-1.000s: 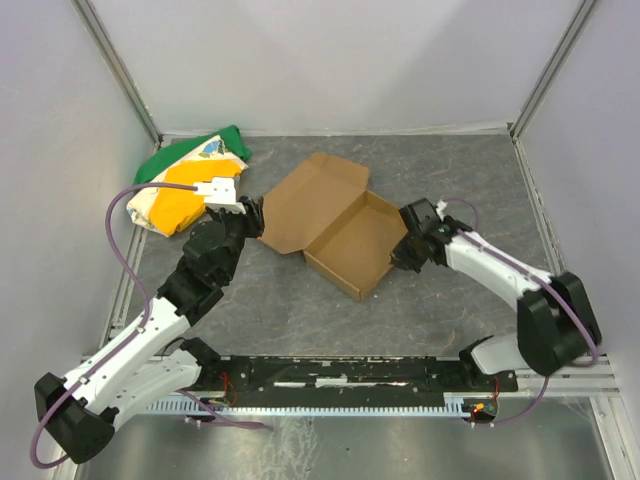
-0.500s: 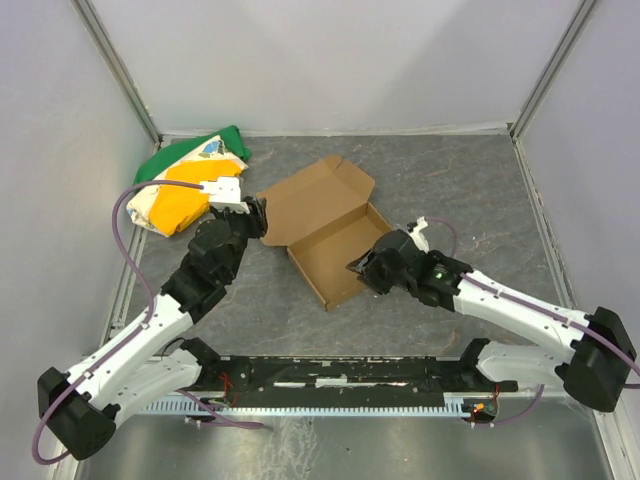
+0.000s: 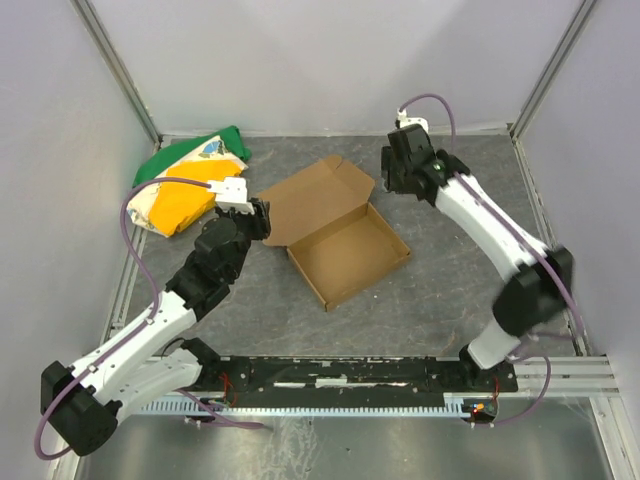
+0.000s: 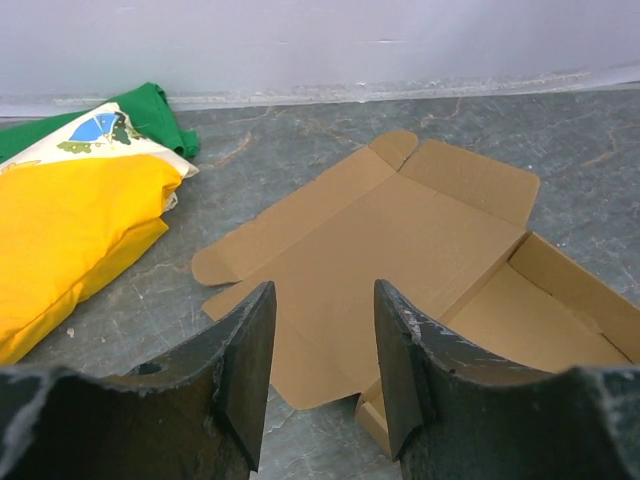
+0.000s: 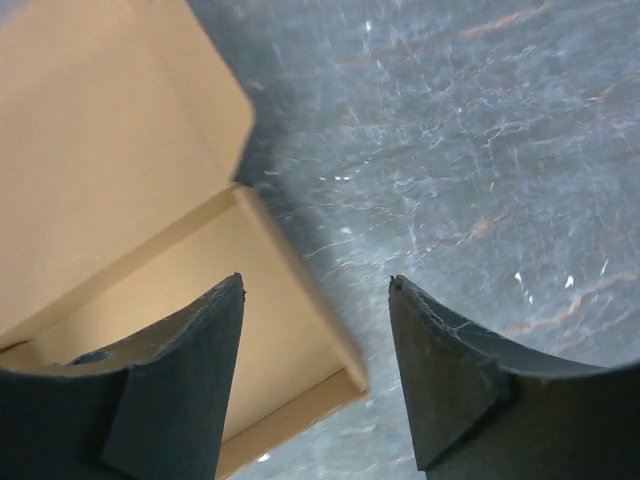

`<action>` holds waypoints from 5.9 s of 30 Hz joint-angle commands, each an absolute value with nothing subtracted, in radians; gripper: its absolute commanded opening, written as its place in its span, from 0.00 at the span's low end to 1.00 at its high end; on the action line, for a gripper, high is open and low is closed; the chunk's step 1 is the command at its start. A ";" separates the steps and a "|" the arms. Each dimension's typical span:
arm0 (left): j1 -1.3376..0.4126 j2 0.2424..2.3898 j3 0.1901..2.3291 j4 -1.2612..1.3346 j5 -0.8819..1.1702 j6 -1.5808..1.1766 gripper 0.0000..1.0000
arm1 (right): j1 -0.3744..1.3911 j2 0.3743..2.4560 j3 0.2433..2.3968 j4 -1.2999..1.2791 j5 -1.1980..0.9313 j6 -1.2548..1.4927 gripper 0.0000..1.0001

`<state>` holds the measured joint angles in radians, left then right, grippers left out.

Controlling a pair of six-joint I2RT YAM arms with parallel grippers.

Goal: Fold the paper box

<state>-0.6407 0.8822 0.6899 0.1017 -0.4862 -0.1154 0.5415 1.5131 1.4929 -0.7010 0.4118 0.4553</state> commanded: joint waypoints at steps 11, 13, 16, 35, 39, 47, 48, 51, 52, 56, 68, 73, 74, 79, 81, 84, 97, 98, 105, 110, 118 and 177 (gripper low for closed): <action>-0.642 0.926 0.741 0.084 -0.376 -0.142 0.68 | 0.385 1.883 1.630 -0.862 0.058 0.091 0.66; -0.642 0.927 0.739 0.085 -0.385 -0.140 0.68 | 0.383 1.877 1.615 -0.857 0.044 0.097 0.65; -0.641 0.929 0.735 0.092 -0.389 -0.134 0.68 | 0.384 1.859 1.586 -0.829 -0.019 0.103 0.64; -0.642 1.008 0.779 0.022 -0.408 -0.199 0.66 | 0.383 1.998 1.559 -0.737 -0.047 0.186 0.39; -0.641 1.018 0.770 0.016 -0.413 -0.231 0.64 | 0.381 1.976 1.525 -0.730 0.030 0.251 0.01; -0.636 1.067 0.808 -0.009 -0.559 -0.374 0.59 | 0.382 1.723 1.223 -0.579 0.020 0.355 0.01; -0.631 1.089 0.819 -0.009 -0.569 -0.384 0.60 | 0.383 1.698 1.194 -0.572 0.014 0.354 0.01; -0.588 1.178 0.887 -0.027 -0.584 -0.418 0.61 | 0.383 1.632 1.123 -0.566 -0.006 0.366 0.02; -0.565 1.220 0.921 -0.050 -0.545 -0.436 0.61 | 0.384 1.614 1.106 -0.559 -0.023 0.378 0.09; -0.445 1.446 1.094 -0.198 -0.337 -0.538 0.63 | 0.384 1.546 1.040 -0.511 -0.076 0.463 0.37; -0.386 1.732 1.277 -0.344 -0.086 -0.511 0.66 | 0.353 1.414 1.190 -0.651 0.234 0.457 0.99; -0.375 1.785 1.293 -0.351 -0.093 -0.497 0.65 | 0.270 1.657 1.431 -0.722 0.082 0.391 0.96; -0.372 1.788 1.292 -0.348 -0.089 -0.496 0.65 | 0.260 1.684 1.459 -0.713 0.055 0.387 0.94; -0.364 1.813 1.307 -0.335 -0.089 -0.486 0.65 | 0.229 1.843 1.634 -0.751 0.022 0.385 0.86; -0.361 1.831 1.324 -0.333 -0.087 -0.480 0.66 | 0.220 1.895 1.672 -0.750 0.014 0.379 0.85; -0.356 1.864 1.351 -0.332 -0.070 -0.476 0.67 | 0.204 1.960 1.705 -0.707 -0.056 0.363 0.83; -0.348 1.970 1.465 -0.335 -0.053 -0.449 0.65 | 0.196 2.127 1.844 -0.732 -0.171 0.367 0.41; -0.348 1.972 1.473 -0.338 -0.054 -0.447 0.65 | 0.196 2.126 1.841 -0.731 -0.170 0.365 0.40; -0.348 1.992 1.544 -0.350 -0.042 -0.412 0.55 | 0.196 2.122 1.844 -0.725 -0.158 0.354 0.33; -0.348 2.034 1.591 -0.352 -0.006 -0.401 0.40 | 0.196 2.127 1.848 -0.725 -0.167 0.356 0.19; -0.349 2.046 1.598 -0.328 0.027 -0.378 0.20 | 0.201 2.063 1.786 -0.692 -0.155 0.361 0.02; -0.755 1.484 0.250 1.730 -0.505 0.160 0.04 | 0.509 0.651 0.401 0.044 0.211 0.456 0.49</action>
